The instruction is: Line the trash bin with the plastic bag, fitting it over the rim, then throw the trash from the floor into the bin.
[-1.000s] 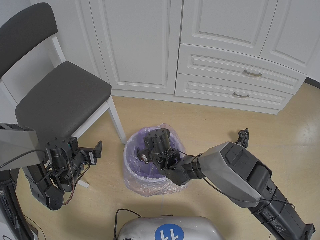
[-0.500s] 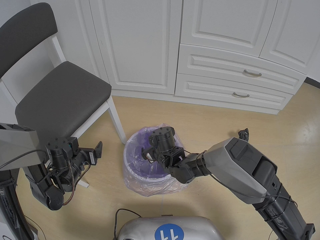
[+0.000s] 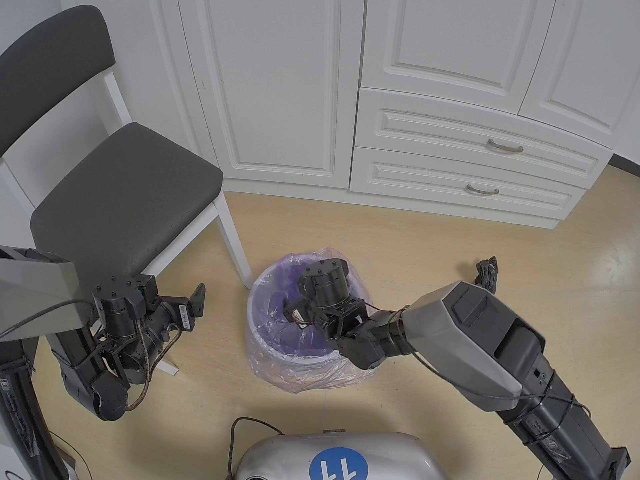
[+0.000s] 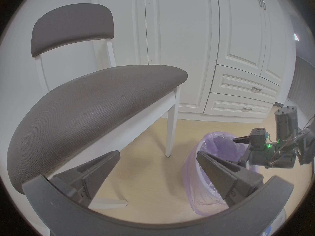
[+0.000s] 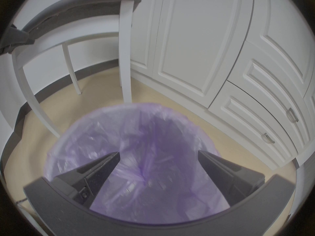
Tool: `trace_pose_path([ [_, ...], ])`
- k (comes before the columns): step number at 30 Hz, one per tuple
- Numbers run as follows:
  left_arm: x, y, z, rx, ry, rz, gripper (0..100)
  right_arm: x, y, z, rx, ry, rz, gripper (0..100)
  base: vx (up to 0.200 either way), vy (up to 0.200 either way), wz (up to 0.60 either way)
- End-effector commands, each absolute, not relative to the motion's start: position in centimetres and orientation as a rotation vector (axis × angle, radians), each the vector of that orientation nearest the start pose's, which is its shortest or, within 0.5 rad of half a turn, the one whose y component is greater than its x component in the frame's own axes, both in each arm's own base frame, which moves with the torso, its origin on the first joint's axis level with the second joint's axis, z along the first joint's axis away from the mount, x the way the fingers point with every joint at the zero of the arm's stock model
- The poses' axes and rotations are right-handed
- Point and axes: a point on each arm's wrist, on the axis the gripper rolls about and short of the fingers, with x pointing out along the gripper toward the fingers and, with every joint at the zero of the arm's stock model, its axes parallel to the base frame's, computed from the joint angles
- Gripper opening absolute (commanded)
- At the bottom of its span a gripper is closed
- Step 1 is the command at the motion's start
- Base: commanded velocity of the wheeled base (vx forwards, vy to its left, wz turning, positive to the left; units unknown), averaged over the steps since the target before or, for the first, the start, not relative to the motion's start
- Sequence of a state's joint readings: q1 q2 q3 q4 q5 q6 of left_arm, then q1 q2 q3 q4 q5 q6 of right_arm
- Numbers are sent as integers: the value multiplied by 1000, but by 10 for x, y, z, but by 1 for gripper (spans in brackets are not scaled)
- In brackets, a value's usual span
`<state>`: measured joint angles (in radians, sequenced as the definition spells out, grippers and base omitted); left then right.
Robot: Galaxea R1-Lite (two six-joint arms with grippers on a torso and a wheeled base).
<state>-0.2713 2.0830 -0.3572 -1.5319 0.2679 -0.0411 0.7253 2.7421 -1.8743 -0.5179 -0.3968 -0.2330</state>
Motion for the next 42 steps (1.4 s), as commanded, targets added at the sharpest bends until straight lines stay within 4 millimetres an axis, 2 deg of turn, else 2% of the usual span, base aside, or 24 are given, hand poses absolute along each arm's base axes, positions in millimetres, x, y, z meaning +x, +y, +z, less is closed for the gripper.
trace_pose_path([
  [1, 286, -73, 57, 10, 186, 1, 100, 403, 381, -26, -402, 231, 406, 100, 0, 0, 0],
  [3, 286, -73, 57, 10, 186, 1, 100, 399, 385, -36, -406, 238, 419, 100, 0, 0, 0],
  [17, 285, -73, 59, 9, 180, 4, 100, 368, 420, -13, -272, 124, 536, 100, 0, 0, 0],
  [29, 286, -74, 53, 15, 201, 0, 100, 344, 440, -20, -289, 130, 592, 100, 0, 0, 0],
  [31, 287, -74, 50, 17, 211, 0, 100, 343, 441, -15, -284, 120, 590, 100, 0, 0, 0],
  [32, 288, -75, 44, 23, 231, -3, 100, 343, 441, 10, -254, 81, 575, 100, 0, 0, 0],
  [34, 288, -76, 39, 28, 245, -6, 100, 339, 432, 30, -254, 86, 553, 100, 0, 0, 0],
  [35, 288, -78, 36, 30, 257, -13, 100, 335, 418, 42, -273, 116, 520, 100, 0, 0, 0],
  [36, 288, -79, 35, 30, 257, -13, 100, 334, 417, 43, -275, 120, 518, 100, 0, 0, 0],
  [37, 287, -83, 31, 37, 274, -26, 100, 321, 392, 59, -307, 165, 493, 100, 0, 0, 0],
  [39, 285, -88, 24, 46, 296, -44, 100, 304, 357, 70, -324, 207, 477, 100, 0, 0, 0],
  [40, 285, -88, 23, 47, 299, -45, 100, 303, 354, 71, -324, 208, 476, 100, 0, 0, 0],
  [41, 286, -94, 10, 61, 334, -63, 100, 288, 323, 77, -321, 212, 461, 100, 0, 0, 0],
  [42, 289, -98, 2, 69, 351, -70, 100, 282, 305, 81, -313, 204, 444, 100, 0, 0, 0],
])
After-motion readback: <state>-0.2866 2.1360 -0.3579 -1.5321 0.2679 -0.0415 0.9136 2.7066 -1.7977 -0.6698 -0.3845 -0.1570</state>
